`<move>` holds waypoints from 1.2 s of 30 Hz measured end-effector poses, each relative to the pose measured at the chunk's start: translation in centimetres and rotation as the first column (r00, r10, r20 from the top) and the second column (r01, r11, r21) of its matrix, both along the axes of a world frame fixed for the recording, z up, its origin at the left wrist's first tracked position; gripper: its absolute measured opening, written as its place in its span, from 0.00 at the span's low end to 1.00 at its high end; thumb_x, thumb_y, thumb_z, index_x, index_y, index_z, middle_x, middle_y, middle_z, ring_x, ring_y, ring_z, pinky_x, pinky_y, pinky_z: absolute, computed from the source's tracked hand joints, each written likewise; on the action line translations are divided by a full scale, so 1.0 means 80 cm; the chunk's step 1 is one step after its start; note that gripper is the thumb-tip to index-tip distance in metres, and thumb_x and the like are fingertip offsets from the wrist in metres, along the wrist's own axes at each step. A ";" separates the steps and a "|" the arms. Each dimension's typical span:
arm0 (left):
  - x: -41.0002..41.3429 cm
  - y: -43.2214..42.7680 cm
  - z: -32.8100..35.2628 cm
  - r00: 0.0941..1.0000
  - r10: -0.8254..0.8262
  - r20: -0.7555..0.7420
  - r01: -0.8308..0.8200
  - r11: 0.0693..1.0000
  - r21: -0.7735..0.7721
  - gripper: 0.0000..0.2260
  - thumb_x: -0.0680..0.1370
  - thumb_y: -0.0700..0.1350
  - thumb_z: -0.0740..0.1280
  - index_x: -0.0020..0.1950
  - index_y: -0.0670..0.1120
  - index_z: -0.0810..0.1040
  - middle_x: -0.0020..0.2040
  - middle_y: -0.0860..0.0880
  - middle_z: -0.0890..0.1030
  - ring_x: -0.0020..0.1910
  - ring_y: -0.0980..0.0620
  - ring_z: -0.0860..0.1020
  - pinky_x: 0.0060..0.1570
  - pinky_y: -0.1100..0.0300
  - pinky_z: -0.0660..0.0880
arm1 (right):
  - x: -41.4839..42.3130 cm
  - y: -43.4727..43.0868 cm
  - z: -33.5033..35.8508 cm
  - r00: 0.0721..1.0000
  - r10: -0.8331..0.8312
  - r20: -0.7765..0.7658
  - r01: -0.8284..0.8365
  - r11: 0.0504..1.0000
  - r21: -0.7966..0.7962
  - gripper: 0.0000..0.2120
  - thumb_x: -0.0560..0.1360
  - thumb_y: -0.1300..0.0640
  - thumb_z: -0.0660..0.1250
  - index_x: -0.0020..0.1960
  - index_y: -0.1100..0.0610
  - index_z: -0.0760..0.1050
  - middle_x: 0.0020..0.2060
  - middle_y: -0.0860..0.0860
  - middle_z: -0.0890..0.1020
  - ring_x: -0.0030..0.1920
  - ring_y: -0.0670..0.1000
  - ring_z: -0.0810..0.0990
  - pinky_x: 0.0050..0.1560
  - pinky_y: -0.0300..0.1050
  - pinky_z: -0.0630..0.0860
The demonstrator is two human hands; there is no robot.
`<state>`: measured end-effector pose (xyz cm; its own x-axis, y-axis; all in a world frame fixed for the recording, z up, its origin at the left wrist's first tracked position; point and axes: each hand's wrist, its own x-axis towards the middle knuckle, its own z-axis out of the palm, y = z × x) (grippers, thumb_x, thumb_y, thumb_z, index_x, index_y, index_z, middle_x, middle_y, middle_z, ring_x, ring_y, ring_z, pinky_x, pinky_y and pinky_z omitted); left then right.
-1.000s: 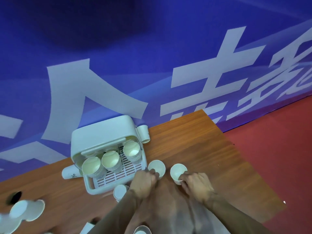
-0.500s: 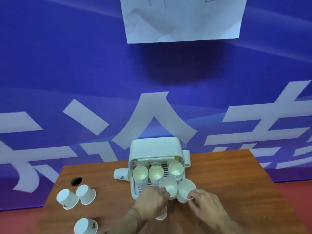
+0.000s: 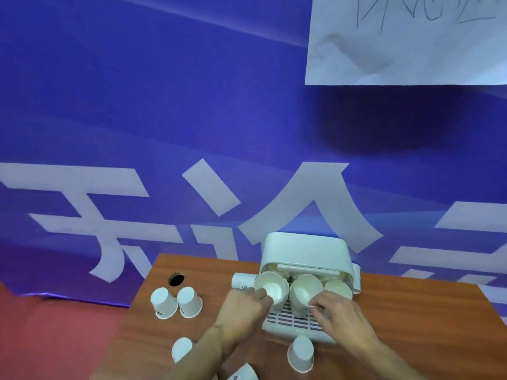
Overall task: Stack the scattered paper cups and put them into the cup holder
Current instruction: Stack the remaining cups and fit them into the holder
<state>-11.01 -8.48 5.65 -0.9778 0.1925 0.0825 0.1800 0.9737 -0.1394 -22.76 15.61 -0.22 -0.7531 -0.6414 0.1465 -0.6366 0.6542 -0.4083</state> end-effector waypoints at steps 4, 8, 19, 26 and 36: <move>-0.004 -0.004 -0.006 1.000 0.018 -0.020 -0.017 1.000 0.012 0.10 0.63 0.46 0.76 0.33 0.52 0.75 0.30 0.53 0.74 0.25 0.52 0.72 0.21 0.62 0.58 | 0.001 -0.005 -0.001 1.000 0.021 -0.014 -0.020 0.999 0.028 0.05 0.76 0.48 0.64 0.50 0.43 0.78 0.46 0.35 0.80 0.45 0.38 0.78 0.41 0.36 0.75; -0.013 0.000 -0.009 1.000 0.017 -0.015 -0.016 0.999 0.040 0.11 0.63 0.47 0.77 0.33 0.51 0.74 0.30 0.53 0.73 0.24 0.51 0.72 0.20 0.63 0.59 | 0.000 0.000 0.008 0.997 0.029 -0.070 -0.024 0.997 0.068 0.05 0.76 0.49 0.66 0.52 0.43 0.78 0.46 0.36 0.80 0.47 0.39 0.78 0.40 0.35 0.72; -0.026 -0.002 -0.045 0.996 -0.014 -0.085 0.025 0.991 0.131 0.12 0.65 0.42 0.74 0.32 0.50 0.71 0.30 0.52 0.70 0.23 0.50 0.68 0.21 0.61 0.58 | 0.017 0.007 -0.021 0.994 0.010 -0.107 -0.025 0.989 -0.144 0.09 0.73 0.59 0.74 0.49 0.47 0.79 0.45 0.38 0.80 0.47 0.39 0.77 0.38 0.38 0.76; -0.028 -0.006 -0.071 0.998 -0.050 -0.042 0.057 0.982 0.180 0.12 0.62 0.38 0.73 0.32 0.50 0.71 0.30 0.52 0.70 0.22 0.51 0.68 0.21 0.61 0.55 | 0.012 0.002 -0.058 0.985 0.042 -0.165 -0.073 0.980 -0.186 0.10 0.72 0.62 0.75 0.49 0.50 0.81 0.45 0.39 0.81 0.46 0.40 0.77 0.46 0.24 0.66; -0.041 -0.002 -0.087 0.997 -0.001 0.078 -0.012 0.986 0.164 0.16 0.53 0.37 0.74 0.30 0.50 0.70 0.28 0.52 0.70 0.21 0.51 0.68 0.22 0.63 0.55 | -0.004 -0.005 -0.084 0.980 0.103 -0.173 -0.130 0.980 -0.152 0.09 0.73 0.62 0.75 0.50 0.50 0.83 0.49 0.39 0.82 0.47 0.40 0.77 0.46 0.26 0.69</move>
<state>-14.31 -8.61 -1.34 -0.9835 0.1771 0.0369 0.1784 0.9833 0.0364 -23.11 15.19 -6.98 -0.6318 -0.6809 0.3704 -0.7714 0.5053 -0.3869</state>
